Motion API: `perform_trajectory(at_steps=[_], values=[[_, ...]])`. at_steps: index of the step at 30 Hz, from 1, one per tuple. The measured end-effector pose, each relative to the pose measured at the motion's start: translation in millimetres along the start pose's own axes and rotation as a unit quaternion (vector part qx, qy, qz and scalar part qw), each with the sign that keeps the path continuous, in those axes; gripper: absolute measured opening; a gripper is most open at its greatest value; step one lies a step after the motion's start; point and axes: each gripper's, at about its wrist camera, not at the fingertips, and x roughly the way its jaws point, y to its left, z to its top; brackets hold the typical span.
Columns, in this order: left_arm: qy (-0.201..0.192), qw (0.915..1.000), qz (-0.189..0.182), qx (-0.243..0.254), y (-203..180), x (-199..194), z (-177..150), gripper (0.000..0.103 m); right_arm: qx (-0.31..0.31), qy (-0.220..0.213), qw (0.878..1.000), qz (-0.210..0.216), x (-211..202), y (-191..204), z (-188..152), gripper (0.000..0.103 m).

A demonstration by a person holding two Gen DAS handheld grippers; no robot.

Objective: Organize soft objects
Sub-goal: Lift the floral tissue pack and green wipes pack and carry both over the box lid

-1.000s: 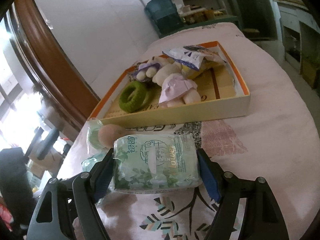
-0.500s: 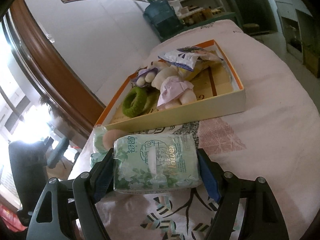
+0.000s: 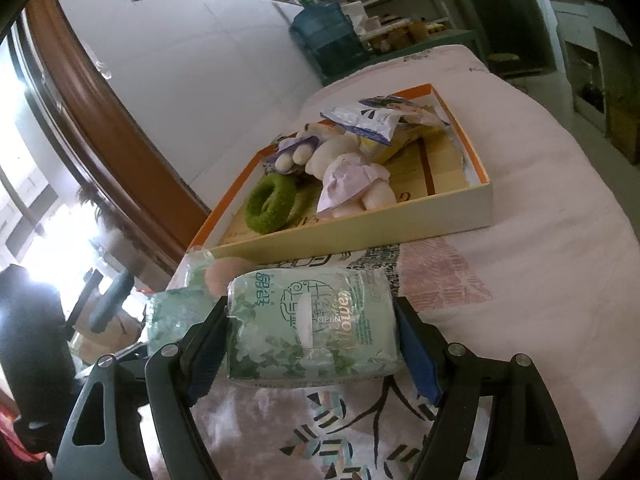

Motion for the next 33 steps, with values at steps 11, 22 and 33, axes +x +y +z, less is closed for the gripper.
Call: perform_trajectory(at_steps=[11,22,33], values=[[-0.027,0.9996,-0.001,0.003,2.4,-15.2,11.5,0.041,-0.029,-0.020,0.998,-0.048,-10.7,15.7,-1.6,0.079],[-0.043,0.9991,0.000,-0.003,14.4,-28.5,28.7,0.041,-0.027,-0.021,0.997,-0.065,-26.3,30.7,7.1,0.079],[-0.074,0.9970,0.021,0.010,26.8,-44.7,57.3,0.041,-0.054,-0.030,0.994,-0.091,-42.0,53.2,29.4,0.079]])
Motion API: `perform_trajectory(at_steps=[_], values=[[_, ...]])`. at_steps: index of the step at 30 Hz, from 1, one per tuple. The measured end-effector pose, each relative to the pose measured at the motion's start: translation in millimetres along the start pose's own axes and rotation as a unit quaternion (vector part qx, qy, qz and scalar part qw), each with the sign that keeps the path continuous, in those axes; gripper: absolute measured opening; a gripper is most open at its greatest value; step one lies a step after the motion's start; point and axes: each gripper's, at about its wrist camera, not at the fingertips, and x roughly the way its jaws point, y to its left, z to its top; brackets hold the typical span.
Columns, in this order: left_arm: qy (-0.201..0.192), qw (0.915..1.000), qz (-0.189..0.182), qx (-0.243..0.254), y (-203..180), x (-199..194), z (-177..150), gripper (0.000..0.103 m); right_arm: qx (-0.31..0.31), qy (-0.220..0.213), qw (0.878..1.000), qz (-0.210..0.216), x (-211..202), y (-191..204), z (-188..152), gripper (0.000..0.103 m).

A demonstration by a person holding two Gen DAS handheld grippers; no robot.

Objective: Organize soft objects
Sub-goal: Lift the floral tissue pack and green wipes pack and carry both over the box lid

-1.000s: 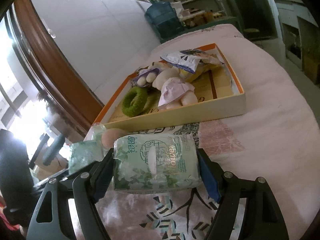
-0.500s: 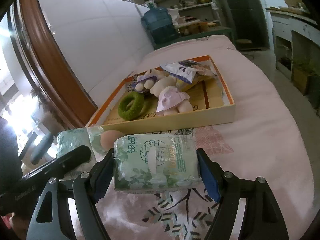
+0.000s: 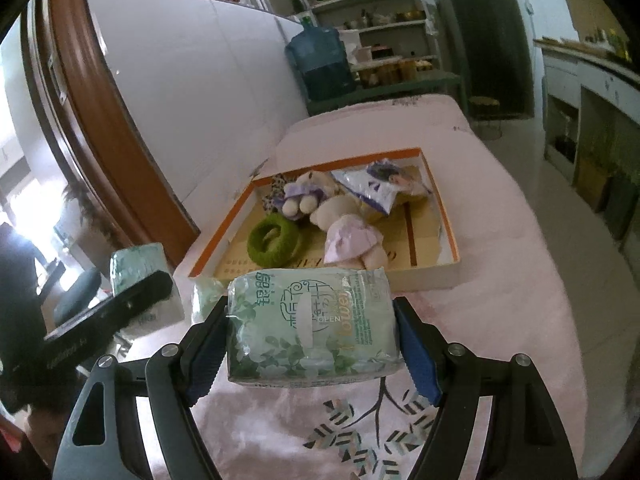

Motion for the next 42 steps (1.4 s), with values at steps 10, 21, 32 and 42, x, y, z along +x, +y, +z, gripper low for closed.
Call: perform_trajectory(at_steps=[10,21,32,42], values=[[-0.004,1.0000,0.005,-0.002,12.2,11.0,24.1,0.041,-0.019,-0.003,1.000,-0.010,8.7,6.5,22.7,0.079],[-0.011,0.9996,0.027,-0.001,29.2,30.4,49.4,0.041,-0.035,-0.004,0.999,-0.011,34.4,10.5,49.2,0.079],[-0.004,0.9995,0.031,-0.002,40.9,63.4,72.5,0.041,-0.053,-0.001,0.999,-0.009,65.5,11.4,62.7,0.079],[0.011,0.9995,0.026,-0.015,47.2,96.9,81.8,0.041,-0.080,0.004,0.997,-0.009,97.9,18.6,68.4,0.079]])
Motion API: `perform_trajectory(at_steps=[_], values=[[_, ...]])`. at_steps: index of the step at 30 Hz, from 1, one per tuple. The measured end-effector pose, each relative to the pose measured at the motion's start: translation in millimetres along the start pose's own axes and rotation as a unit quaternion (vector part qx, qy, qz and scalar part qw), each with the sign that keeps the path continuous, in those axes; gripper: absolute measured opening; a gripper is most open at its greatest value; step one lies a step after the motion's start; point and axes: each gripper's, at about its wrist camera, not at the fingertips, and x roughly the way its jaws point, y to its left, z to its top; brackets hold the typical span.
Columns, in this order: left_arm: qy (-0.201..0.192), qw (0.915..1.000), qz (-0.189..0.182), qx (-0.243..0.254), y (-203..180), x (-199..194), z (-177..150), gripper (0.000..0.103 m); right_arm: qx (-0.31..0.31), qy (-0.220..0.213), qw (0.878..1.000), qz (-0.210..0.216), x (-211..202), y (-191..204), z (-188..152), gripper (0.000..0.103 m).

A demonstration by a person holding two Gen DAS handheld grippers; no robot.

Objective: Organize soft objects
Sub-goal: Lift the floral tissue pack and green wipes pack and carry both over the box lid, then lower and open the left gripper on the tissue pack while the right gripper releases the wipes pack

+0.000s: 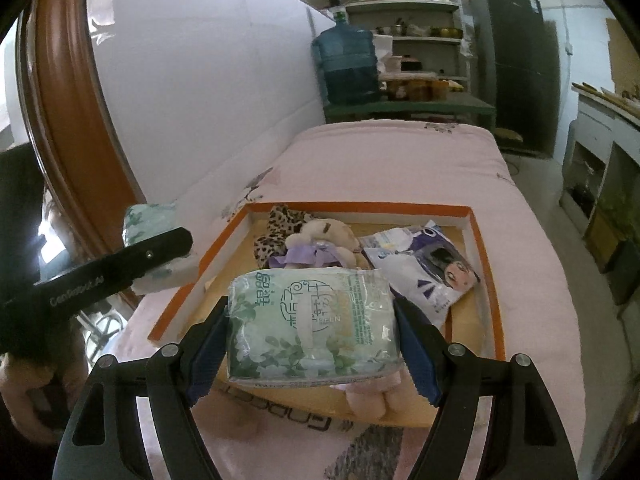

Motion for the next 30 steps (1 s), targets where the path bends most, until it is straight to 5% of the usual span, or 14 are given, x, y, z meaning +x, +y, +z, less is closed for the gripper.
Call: perform_trajectory(at_steps=[19,30], values=[[0.044,0.9990,-0.010,-0.005,5.6,51.4,-5.3,0.041,-0.043,0.020,0.999,-0.023,47.2,8.1,-4.1,0.079],[0.089,0.9942,-0.033,-0.050,25.7,79.5,-13.6,0.045,-0.055,0.020,0.998,-0.038,58.2,6.5,-8.5,0.079]])
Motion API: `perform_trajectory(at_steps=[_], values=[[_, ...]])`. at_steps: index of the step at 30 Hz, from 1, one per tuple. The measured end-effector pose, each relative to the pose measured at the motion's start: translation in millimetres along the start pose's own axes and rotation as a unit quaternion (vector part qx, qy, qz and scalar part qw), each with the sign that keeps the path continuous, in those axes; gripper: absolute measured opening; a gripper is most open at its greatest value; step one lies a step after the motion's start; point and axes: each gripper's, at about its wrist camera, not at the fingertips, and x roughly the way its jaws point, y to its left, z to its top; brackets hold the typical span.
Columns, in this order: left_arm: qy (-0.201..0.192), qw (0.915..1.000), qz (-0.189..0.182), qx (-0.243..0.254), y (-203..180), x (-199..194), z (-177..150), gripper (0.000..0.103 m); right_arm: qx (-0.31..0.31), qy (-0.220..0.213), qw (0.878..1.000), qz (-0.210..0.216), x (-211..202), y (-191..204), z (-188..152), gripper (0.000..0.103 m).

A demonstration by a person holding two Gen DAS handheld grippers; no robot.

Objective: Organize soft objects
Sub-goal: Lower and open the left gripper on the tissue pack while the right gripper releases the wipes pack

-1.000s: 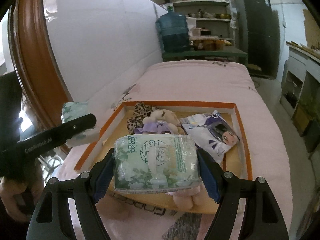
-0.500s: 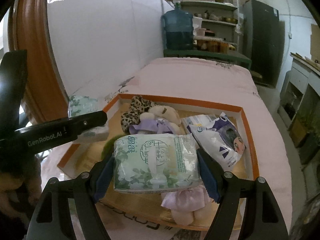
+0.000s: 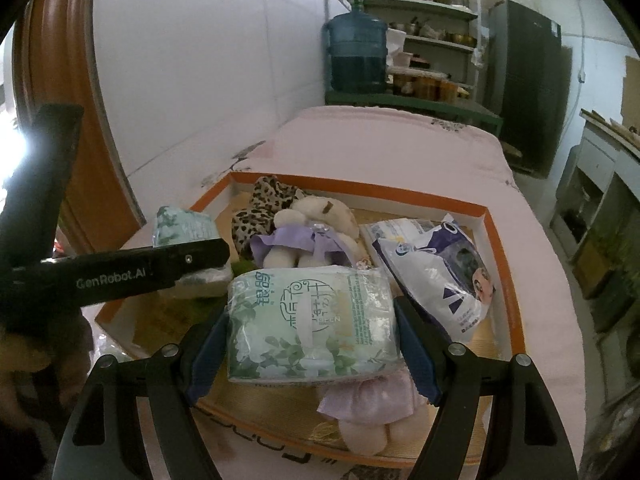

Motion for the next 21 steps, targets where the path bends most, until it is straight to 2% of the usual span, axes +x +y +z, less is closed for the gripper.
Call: perform_trajectory(at_steps=[2,7,13,21], values=[[0.003,1.0000,0.001,-0.001,1.5,0.6,1.0,0.047,-0.001,-0.002,1.000,-0.003,1.1,1.2,-0.6,0.080],[-0.002,1.0000,0.002,0.003,-1.1,-4.8,-0.4,0.064,-0.005,-0.006,1.000,-0.009,-0.1,2.9,0.1,0.081],[-0.015,0.9999,-0.003,-0.002,-2.1,-17.1,1.3,0.065,-0.003,-0.009,1.000,-0.005,-4.6,2.1,1.2,0.081],[-0.053,0.9986,0.002,0.003,-6.3,-44.2,4.7,0.065,-0.006,-0.030,1.000,0.003,-20.9,6.6,3.0,0.082]])
